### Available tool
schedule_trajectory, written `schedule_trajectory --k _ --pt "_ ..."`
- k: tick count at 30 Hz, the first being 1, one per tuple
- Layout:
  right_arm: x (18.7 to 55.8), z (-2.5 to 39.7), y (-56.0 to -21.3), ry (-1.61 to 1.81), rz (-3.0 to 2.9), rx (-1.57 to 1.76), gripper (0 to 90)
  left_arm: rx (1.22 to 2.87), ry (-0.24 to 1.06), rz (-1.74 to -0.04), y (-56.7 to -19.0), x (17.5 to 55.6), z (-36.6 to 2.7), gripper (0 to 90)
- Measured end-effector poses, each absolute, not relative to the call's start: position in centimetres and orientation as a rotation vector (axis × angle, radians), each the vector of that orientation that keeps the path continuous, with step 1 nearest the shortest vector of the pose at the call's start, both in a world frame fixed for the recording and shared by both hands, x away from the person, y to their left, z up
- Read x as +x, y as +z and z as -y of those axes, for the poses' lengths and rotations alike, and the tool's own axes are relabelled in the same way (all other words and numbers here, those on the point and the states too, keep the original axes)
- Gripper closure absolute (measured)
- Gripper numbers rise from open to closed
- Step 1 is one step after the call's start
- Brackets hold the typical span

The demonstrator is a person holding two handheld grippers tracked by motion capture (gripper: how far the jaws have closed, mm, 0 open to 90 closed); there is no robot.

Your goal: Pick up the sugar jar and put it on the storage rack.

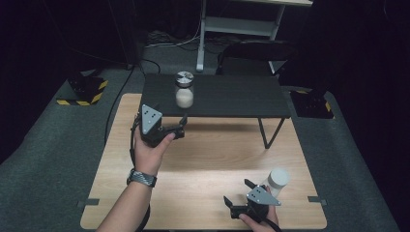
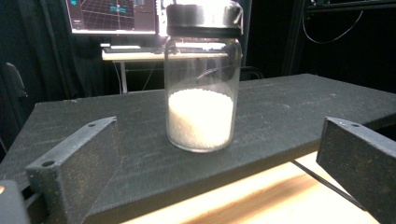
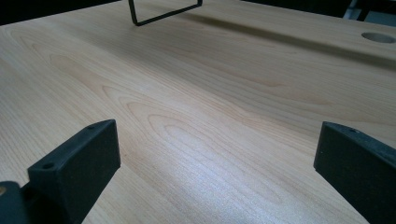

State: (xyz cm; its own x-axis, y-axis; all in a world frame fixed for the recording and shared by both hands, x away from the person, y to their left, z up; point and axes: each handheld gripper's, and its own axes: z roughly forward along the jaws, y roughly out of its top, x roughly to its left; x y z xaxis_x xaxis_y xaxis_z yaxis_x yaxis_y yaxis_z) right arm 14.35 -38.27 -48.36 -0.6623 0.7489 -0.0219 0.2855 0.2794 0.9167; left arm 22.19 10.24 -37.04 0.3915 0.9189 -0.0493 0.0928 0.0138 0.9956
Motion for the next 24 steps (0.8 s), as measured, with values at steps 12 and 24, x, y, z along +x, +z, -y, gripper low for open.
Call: schedule_trajectory --k 12,24 --pt "14.3 38.2 -48.4 1.358 -2.102 0.920 0.2 1.438 0.817 -0.960 -38.6 20.4 -10.9 0.2" --pt "14.3 38.2 -48.3 1.353 -2.105 0.911 0.3 1.463 0.783 -0.953 -40.6 18.8 -11.7 0.2"
